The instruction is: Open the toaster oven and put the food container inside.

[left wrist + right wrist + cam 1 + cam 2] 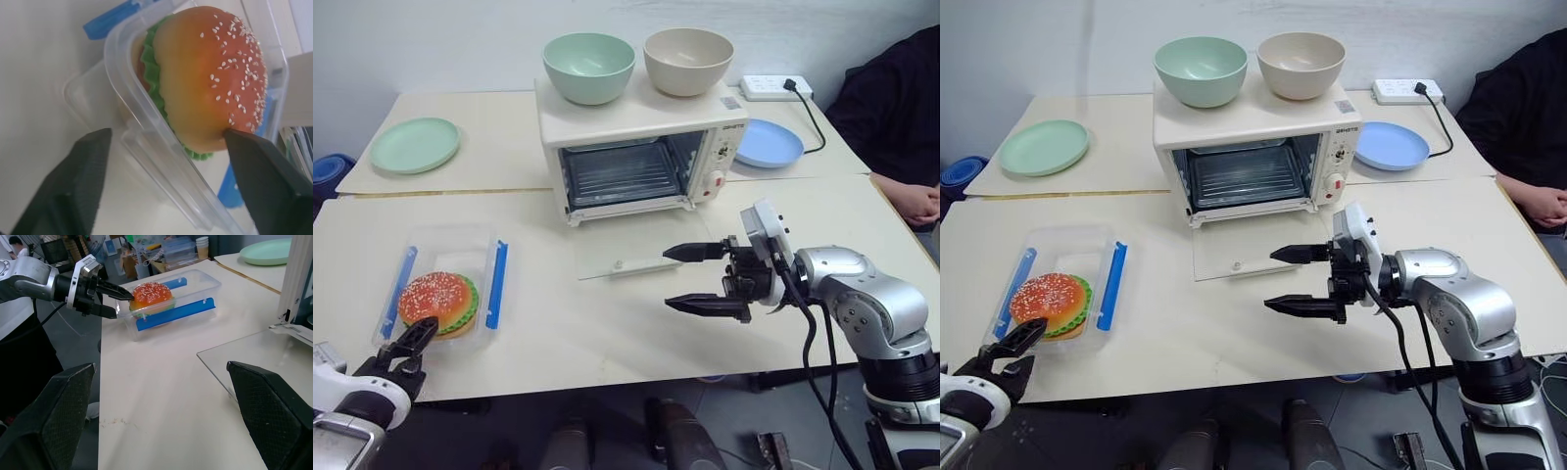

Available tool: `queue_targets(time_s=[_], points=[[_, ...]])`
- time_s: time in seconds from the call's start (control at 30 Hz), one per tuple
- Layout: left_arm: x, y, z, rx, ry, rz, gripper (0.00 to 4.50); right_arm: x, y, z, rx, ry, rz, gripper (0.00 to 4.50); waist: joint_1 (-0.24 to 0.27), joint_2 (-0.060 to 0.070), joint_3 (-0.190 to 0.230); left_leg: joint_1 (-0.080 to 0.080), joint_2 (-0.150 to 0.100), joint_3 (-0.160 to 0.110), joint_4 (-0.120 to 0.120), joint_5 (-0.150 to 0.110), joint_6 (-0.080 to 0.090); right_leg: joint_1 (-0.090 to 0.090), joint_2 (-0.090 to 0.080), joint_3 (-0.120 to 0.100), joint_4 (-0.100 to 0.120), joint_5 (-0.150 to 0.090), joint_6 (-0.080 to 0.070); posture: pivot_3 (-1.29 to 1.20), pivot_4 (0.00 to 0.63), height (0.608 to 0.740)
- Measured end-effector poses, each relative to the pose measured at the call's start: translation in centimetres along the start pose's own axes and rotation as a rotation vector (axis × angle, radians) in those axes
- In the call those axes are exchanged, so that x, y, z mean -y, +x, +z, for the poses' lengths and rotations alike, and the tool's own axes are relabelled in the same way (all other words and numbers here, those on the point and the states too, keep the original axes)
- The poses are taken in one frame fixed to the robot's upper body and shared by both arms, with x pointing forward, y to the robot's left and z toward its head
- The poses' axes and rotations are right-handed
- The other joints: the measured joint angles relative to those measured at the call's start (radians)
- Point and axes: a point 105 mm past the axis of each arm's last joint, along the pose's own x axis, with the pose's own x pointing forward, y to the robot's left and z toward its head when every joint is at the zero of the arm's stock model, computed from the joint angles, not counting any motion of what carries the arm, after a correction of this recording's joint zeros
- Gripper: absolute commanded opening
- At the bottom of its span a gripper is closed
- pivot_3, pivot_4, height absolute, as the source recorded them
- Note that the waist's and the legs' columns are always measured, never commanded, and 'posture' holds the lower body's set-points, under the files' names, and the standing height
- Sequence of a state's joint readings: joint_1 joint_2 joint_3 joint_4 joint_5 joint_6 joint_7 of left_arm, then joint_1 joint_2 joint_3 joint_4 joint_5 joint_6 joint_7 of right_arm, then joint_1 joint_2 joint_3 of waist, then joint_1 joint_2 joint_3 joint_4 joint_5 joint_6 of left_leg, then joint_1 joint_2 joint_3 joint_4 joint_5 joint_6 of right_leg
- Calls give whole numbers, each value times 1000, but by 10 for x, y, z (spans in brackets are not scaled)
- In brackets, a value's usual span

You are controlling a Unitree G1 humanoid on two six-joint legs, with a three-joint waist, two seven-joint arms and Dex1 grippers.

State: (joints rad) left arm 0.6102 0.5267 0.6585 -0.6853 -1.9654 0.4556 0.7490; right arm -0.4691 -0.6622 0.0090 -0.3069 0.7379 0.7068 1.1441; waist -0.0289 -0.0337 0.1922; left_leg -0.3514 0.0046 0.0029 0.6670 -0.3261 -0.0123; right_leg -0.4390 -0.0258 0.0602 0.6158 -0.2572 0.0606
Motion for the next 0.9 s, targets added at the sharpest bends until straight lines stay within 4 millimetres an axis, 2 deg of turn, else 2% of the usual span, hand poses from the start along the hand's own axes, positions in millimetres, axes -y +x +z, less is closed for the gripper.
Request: queue_targets(time_s=[0.2,0.33,0.43,0.63,0.8,0.9], points=[[1,1,2,8,-15,6,1118,0,-1,1,11,2,-10,4500,1,1,0,1,0,0,0,0,0,1,0,0,0,0,0,0,150,740],[-5,4,4,7,-29,27,359,1,-1,1,12,2,-15,4500,-3,0,0,1,0,1,-1,0,0,2,1,1,0,0,0,0,150,740],[-15,8,6,-4,-35,69,93,1,-2,1,13,1,-18,4500,0,0,0,1,1,0,-1,0,0,0,1,0,-1,0,0,0,150,740],[-8,17,30,-2,78,60,52,2,-2,3,17,-2,-20,4500,1,0,0,0,1,-1,-1,0,0,0,0,-1,-1,0,0,0,150,740],[12,23,52,4,189,-2,52,6,-4,6,22,-6,-29,4500,1,0,0,-1,1,-1,-3,0,0,0,0,-2,-4,0,0,0,150,740],[33,26,55,-41,289,-87,52,6,-4,6,21,-6,-33,4500,1,0,0,-2,1,-2,-4,-1,0,-2,-1,-3,-5,0,0,0,150,740]])
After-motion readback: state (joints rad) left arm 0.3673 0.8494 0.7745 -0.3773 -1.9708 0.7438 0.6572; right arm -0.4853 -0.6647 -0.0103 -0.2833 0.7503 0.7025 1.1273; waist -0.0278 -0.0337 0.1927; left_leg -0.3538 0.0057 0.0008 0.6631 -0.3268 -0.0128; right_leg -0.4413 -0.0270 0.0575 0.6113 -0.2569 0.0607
